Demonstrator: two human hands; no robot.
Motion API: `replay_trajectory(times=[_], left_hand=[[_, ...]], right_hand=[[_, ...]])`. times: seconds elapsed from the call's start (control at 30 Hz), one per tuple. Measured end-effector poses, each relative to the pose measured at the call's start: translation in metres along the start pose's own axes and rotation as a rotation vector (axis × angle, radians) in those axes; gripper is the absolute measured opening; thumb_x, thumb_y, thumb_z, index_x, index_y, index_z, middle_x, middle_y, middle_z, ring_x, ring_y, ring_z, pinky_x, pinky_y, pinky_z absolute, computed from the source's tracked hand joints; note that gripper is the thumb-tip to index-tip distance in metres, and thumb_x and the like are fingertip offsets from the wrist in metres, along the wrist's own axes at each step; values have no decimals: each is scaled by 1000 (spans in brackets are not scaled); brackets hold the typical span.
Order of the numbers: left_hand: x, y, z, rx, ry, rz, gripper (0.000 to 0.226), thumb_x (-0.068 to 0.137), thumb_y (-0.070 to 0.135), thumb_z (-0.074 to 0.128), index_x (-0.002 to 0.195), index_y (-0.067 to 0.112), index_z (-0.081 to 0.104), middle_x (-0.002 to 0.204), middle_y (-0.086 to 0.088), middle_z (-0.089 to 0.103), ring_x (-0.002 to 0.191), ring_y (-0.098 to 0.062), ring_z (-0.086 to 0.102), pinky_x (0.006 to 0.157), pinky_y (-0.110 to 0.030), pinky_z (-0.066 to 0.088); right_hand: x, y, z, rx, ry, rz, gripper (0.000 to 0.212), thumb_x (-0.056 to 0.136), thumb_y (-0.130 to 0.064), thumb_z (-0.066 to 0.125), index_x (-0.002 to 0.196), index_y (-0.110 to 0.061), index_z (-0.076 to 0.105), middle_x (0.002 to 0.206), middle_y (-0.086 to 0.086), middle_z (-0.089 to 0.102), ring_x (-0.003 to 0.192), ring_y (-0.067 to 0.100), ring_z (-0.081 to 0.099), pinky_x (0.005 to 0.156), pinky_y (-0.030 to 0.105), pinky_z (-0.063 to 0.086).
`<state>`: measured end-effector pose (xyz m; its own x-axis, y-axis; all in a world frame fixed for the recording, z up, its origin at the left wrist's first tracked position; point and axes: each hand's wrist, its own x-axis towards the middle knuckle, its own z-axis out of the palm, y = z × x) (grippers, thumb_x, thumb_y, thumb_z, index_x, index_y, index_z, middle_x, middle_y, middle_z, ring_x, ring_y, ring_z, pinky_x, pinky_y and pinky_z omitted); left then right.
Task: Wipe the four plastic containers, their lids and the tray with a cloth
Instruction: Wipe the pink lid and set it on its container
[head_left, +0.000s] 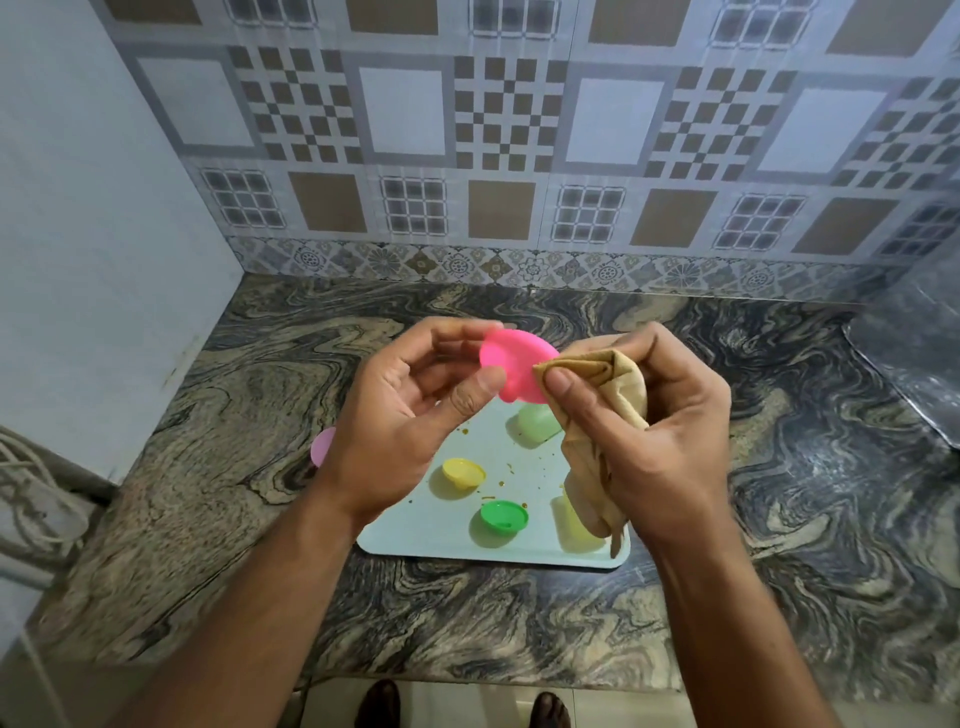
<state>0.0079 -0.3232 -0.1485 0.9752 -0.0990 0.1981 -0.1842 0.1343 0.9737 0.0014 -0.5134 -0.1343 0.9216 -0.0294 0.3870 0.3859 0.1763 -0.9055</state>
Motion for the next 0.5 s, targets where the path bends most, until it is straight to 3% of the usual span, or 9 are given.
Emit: replay_trajectory(times=[0.13,0.33,0.43,0.5], left_hand=[[-3,-10,0,21,-14,112,59,83,0,80,136,10,56,138,-14,67,132,-36,63,115,-58,44],[-3,-12,2,-40,7,207,57,79,4,83,129,11,58,140,-16,67,132,-38,63,111,-49,48],[-4,-11,2,-68,10,225,60,80,15,88,130,11,55,140,-16,67,132,-37,63,112,-50,48],[-5,-12,3,-79,32,241,56,80,21,88,124,12,54,137,-17,69,131,-37,64,111,-49,49]], right_hand=[[-15,0,14,-150,31,-173,36,79,3,85,83,-15,55,90,-3,76,74,7,71,69,22,56],[-25,3,14,-446,10,-403,25,81,-5,90,79,-8,65,94,4,78,80,19,76,67,37,59],[-27,1,15,-435,16,-399,25,81,-5,90,81,-9,65,95,2,78,79,17,76,67,31,59],[-27,-2,20,-317,41,-318,28,81,-7,88,87,-22,65,94,-3,78,76,14,75,67,26,57]])
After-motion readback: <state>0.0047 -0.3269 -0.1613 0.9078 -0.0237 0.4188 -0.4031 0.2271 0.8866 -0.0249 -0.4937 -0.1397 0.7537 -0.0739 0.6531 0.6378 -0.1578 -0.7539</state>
